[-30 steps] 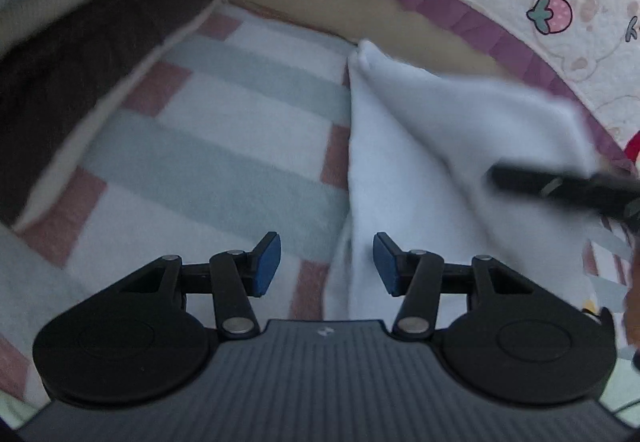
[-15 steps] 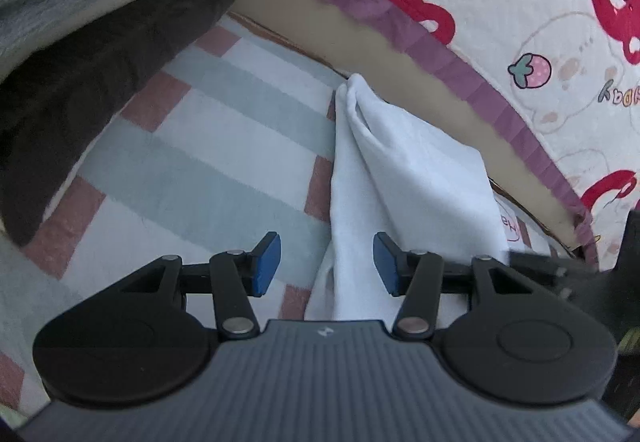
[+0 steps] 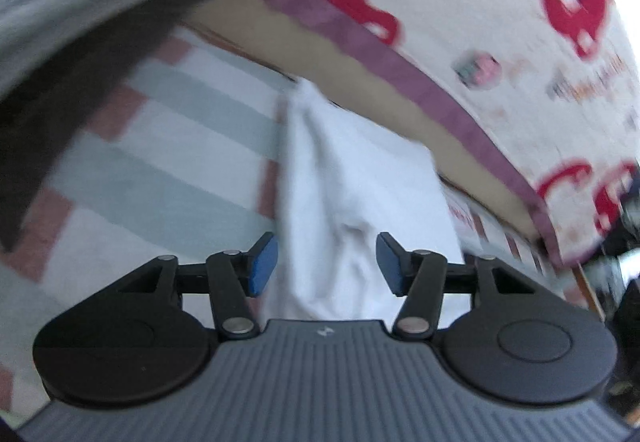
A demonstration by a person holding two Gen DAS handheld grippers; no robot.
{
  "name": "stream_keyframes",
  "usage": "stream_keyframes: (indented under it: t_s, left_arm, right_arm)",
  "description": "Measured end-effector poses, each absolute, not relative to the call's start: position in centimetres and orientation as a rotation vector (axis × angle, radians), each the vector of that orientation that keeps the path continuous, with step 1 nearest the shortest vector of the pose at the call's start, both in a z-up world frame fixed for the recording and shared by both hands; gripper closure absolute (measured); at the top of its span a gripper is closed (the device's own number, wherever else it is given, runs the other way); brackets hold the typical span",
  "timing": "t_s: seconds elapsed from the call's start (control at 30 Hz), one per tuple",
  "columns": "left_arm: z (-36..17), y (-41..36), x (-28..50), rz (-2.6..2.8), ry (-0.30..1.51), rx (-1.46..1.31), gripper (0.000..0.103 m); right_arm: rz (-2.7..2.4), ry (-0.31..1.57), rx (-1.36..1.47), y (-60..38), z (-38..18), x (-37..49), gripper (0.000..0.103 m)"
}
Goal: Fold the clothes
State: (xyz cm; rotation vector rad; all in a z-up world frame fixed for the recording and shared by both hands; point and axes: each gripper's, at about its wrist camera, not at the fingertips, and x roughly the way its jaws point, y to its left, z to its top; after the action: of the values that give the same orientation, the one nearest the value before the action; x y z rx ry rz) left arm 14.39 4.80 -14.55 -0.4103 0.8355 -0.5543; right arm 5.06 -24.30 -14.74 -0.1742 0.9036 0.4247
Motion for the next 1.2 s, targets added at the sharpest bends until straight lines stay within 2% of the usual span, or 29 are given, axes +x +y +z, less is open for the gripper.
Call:
stream_keyframes:
  t_s: [0.2,0.23,0.27,0.4,0.5,0.6,0.67,0.73,0.8,0.83,1.2]
  left_arm:
    - [-16.1,-1.9,14.9,-0.623,0.833,-0.17,0.048]
    - [-16.8,-2.5,15.3,-0.619,0.85,-0.161,0.06]
    - [-17.4,-3.1,15.8,-0.615,0.866,-0.152,0.098]
    - [-14.8,-2.3,14.1,-0.577,0.803,-0.098,0.098]
    - [-13.5,-1.4,12.6,-0.533,0.796,-0.056,0.097]
    - [-15.4,-1.7,13.1,-0.502,0.871,-0.018,0.095]
    - [-16.7,-1.6,14.0,-0.451,0.914,-0.039,0.081]
    - [-16.9,-0.8,14.6,-0.439,0.92,-0.101,0.076]
    - [-16.4,0.2,14.8,-0.421,0.904,-0.158,0.061]
    - [-16.3,0.6,14.8,-0.411,0.9,-0.179,0.05]
    - [-15.7,3.5,14.0,-0.354,0.951,-0.244,0.047]
  right_arm:
    - [0.261,0.958,-0.175,-27.4,-17.9,3.9,0.048]
    - [0.265,0.96,-0.172,-27.2,-18.1,4.1,0.048]
    - [0.273,0.959,-0.167,-26.9,-18.3,4.3,0.048]
    - [0.297,0.94,-0.179,-26.0,-18.5,4.4,0.045]
    - [0.329,0.94,-0.172,-26.4,-18.3,3.4,0.05]
    - [0.313,0.949,-0.149,-27.1,-18.5,3.3,0.052]
    - [0.295,0.947,-0.113,-27.5,-18.4,3.6,0.052]
    - [0.298,0.932,-0.069,-28.0,-18.0,3.6,0.052]
    - [0.294,0.92,-0.049,-27.9,-18.0,3.7,0.05]
    - [0.291,0.915,-0.041,-27.8,-18.1,3.8,0.05]
    - [0.305,0.935,0.045,-28.1,-19.1,4.6,0.042]
